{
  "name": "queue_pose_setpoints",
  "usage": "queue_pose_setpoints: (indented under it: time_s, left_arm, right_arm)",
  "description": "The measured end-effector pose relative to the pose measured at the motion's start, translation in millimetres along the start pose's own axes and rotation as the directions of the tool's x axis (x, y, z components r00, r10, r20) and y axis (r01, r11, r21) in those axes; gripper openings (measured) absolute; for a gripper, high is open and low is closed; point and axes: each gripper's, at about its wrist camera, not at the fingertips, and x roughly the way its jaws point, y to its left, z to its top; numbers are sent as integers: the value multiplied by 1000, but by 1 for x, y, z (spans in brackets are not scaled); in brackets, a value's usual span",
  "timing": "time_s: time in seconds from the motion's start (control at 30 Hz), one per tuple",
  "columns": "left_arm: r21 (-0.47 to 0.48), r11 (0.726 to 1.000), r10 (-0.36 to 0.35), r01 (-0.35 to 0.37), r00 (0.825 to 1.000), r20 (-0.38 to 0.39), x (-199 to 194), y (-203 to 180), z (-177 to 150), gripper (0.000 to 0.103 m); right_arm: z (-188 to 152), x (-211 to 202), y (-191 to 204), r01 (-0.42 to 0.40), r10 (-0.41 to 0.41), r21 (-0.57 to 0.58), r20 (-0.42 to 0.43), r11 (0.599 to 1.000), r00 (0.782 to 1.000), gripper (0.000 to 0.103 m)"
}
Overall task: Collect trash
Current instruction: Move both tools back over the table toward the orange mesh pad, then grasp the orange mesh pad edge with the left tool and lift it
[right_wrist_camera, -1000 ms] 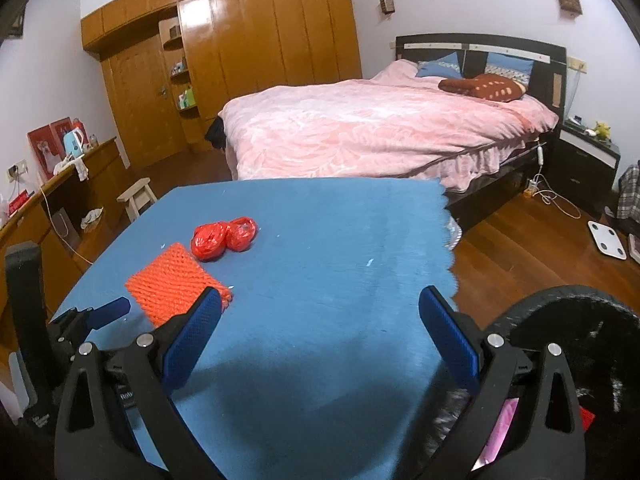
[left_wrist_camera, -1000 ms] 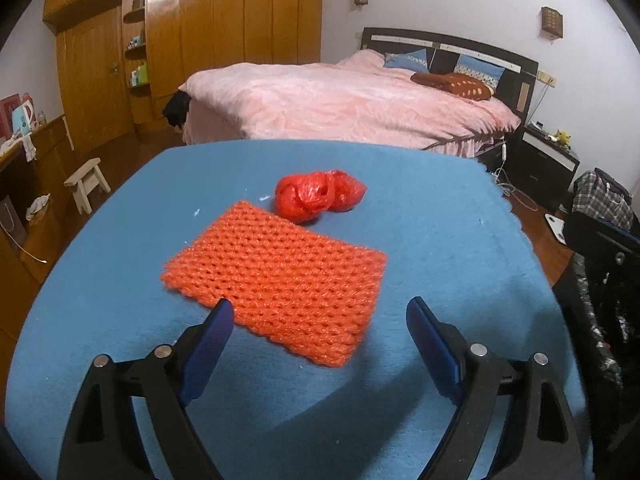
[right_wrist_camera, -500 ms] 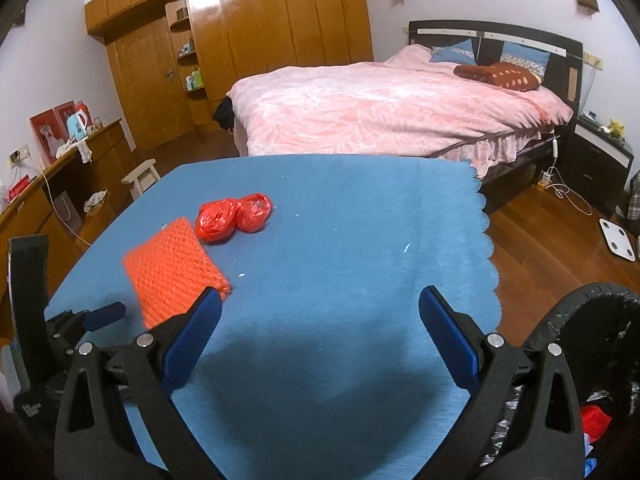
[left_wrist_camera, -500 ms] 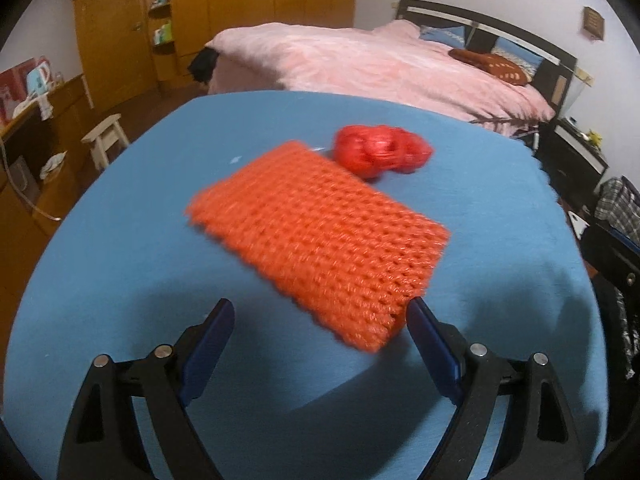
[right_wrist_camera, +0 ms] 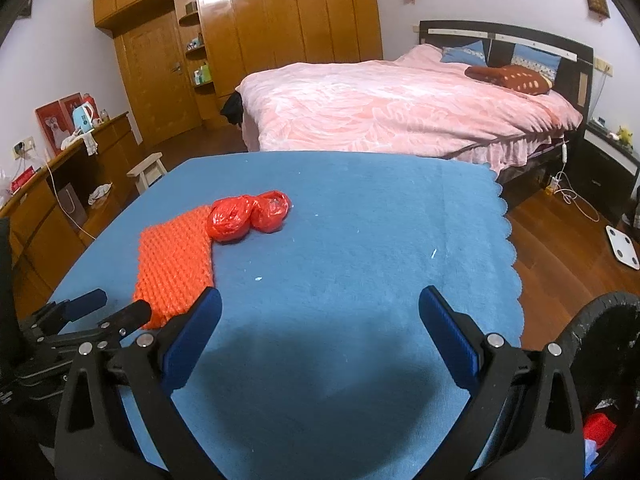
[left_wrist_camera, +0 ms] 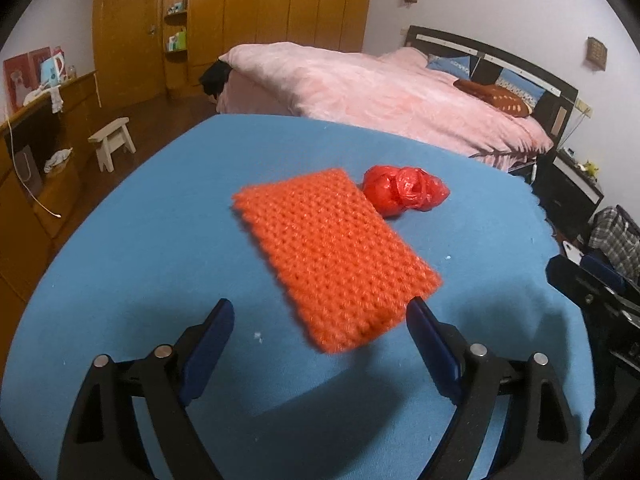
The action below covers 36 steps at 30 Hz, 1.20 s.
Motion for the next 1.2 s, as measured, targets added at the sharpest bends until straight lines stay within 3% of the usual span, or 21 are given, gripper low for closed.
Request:
queue_pose_setpoints:
  time_s: [0.2, 0.4, 0.53, 0.6, 0.7, 0.97, 1.2]
  left_arm:
    - [-36, 999, 15, -17, 998, -55, 27, 6, 14, 85]
    - [-51, 998, -28, 24, 996, -84, 39, 6, 16, 81]
    - [-17, 997, -79, 78, 994, -71, 36, -1, 15, 53]
    - [-19, 993, -117, 116, 991, -66, 35, -4, 15, 32]
    - [-40, 986, -167, 165, 984, -56, 35, -5, 15, 21]
    - [-61, 986, -155, 155, 988, 8, 18, 4, 20, 15]
    - [-39, 997, -63, 65, 997, 46, 12, 28, 33, 15]
  right_arm:
    - [3, 5, -1, 10, -10, -3, -1, 1000, 1000, 96]
    - [1, 10, 1, 11, -11, -8, -10, 1000, 1000, 96]
    - [1, 13, 1, 12, -12, -12, -14, 1000, 1000, 96]
    - [1, 15, 1, 14, -14, -12, -17, 1000, 1000, 96]
    - [2, 16, 1, 16, -16, -12, -18, 1000, 1000, 96]
    - [10, 20, 6, 0, 0, -13, -3, 1000, 1000, 96]
    - [33, 35, 26, -27, 27, -25, 26, 999, 999, 96]
